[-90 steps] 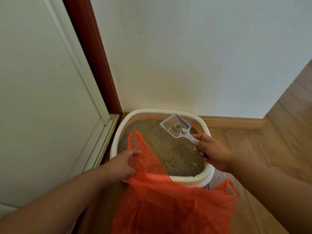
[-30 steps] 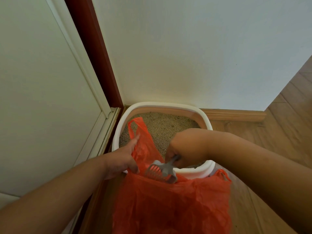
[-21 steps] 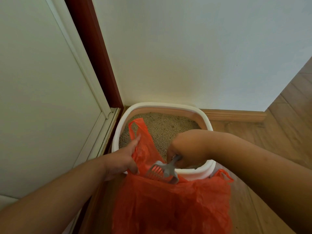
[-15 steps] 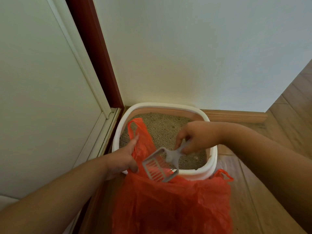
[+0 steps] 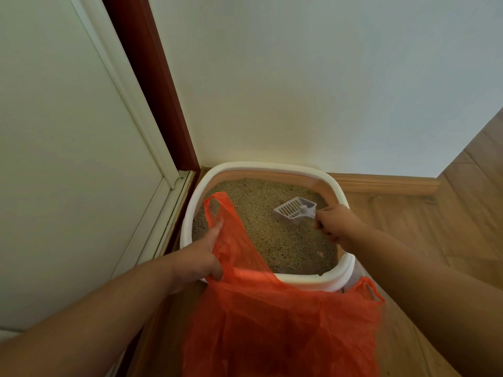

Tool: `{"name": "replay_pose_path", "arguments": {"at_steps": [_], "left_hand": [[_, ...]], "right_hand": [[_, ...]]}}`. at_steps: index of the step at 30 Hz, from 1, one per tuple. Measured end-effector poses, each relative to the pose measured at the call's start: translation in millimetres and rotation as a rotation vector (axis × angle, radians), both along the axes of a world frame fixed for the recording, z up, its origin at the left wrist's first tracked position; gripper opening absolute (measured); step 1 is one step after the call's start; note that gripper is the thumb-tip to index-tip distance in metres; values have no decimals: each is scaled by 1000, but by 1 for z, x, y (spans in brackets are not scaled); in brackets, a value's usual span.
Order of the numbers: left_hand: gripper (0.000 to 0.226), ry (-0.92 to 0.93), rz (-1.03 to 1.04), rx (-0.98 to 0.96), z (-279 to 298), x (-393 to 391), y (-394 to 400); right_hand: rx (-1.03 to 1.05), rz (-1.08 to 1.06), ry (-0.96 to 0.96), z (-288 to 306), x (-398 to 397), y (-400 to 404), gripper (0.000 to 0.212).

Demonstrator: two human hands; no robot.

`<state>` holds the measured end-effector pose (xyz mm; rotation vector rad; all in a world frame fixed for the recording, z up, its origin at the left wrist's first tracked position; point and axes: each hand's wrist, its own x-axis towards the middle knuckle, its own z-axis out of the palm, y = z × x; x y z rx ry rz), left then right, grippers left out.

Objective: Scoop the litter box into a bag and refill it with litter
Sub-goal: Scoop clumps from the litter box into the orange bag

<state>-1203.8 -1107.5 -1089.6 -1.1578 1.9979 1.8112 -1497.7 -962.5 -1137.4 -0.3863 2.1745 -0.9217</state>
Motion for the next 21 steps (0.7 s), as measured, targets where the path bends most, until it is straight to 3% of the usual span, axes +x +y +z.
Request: {"name": "replay_pose_path", "arguments": {"at_steps": [8, 14, 21], "left_hand": [[132, -22, -19, -23, -8, 0, -3], [131, -14, -15, 2, -8, 3, -4], [130, -13, -29, -3, -7, 6, -1]], "right_hand": [[39, -122, -95, -47, 0, -34, 22], [-75, -149, -118, -69, 4, -56, 17], [-249, -278, -210, -92, 20, -47, 50]]}}
